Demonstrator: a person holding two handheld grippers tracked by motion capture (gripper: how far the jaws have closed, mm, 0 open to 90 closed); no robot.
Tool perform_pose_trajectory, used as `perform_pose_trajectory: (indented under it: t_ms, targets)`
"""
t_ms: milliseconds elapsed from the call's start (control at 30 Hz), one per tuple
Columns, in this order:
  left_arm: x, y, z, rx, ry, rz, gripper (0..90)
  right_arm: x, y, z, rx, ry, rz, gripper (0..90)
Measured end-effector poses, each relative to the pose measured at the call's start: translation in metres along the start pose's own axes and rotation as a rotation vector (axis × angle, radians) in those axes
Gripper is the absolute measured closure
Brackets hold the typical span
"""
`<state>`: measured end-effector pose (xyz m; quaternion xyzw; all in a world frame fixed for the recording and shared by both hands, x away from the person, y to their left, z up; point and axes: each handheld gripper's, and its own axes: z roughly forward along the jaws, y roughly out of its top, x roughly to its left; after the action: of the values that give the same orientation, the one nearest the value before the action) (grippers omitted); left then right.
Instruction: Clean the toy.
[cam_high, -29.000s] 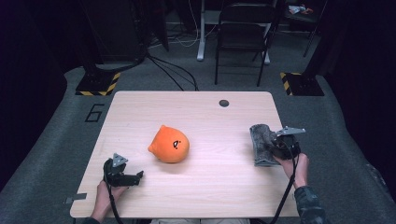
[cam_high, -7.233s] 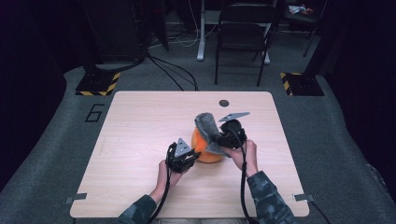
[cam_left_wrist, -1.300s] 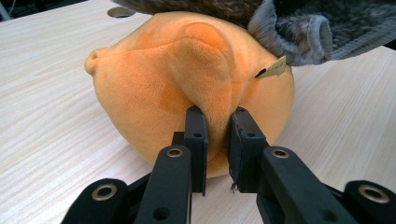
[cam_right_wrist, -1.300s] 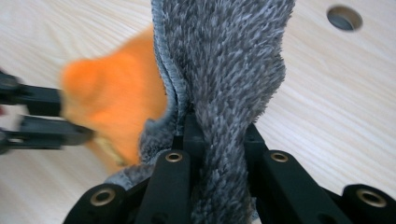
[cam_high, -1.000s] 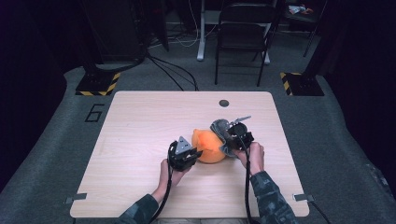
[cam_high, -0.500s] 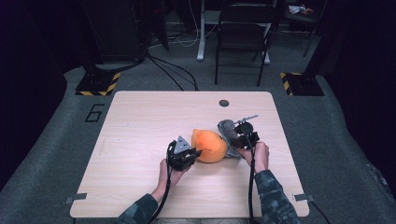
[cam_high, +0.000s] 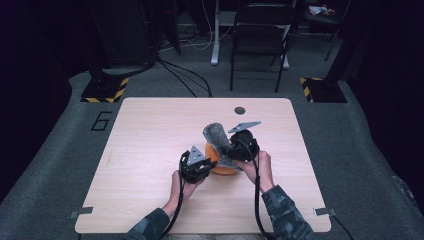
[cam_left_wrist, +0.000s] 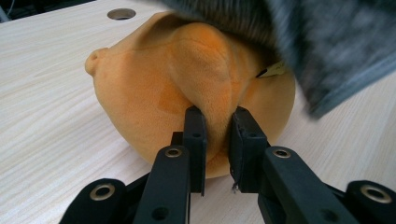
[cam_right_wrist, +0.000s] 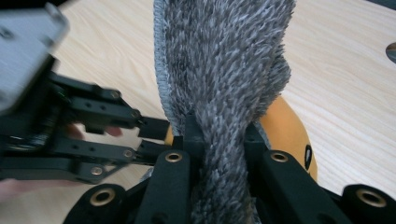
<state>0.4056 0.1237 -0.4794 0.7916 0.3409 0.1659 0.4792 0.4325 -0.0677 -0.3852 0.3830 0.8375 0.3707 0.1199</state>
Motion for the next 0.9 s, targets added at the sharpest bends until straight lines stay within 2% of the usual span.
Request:
perform_pose_trajectory:
  t_ms: [33,133,200,333,433,500,567,733,800,900]
  targets:
    - [0.000,0.000,0.000,0.000,0.002,-0.001,78.3,0.002,-0.001,0.004,0.019,-0.020,-0.016,78.6]
    - [0.002,-0.001,0.001,-0.001,-0.001,-0.015,78.0,-0.001,-0.006,0.015,0.039,-0.035,-0.008,78.7]
    - [0.001,-0.001,0.001,-0.002,0.000,-0.013,78.0,-0.004,-0.006,0.015,0.040,-0.030,0.002,78.7]
    - [0.001,-0.001,0.002,0.000,-0.003,-0.012,77.9,-0.008,-0.008,0.015,0.050,-0.059,0.003,78.7]
    - [0.001,-0.001,0.001,0.003,-0.006,-0.012,78.0,-0.012,-0.010,0.015,0.058,-0.094,-0.006,78.7]
    - [0.001,-0.001,0.002,0.001,-0.004,-0.010,78.0,-0.016,-0.011,0.015,0.067,-0.108,0.004,78.7]
    - [0.001,-0.002,0.002,0.001,-0.006,-0.012,77.9,-0.022,-0.014,0.015,0.080,-0.142,0.006,78.7]
    - [0.001,-0.002,0.002,0.005,-0.007,-0.012,77.9,-0.041,-0.023,0.020,0.108,-0.158,0.056,78.7]
    - [0.002,-0.002,0.002,0.003,-0.009,-0.011,77.9,-0.048,-0.028,0.023,0.125,-0.185,0.076,78.7]
    - [0.001,-0.002,0.002,0.006,-0.010,-0.009,77.8,-0.062,-0.037,0.029,0.155,-0.178,0.136,78.7]
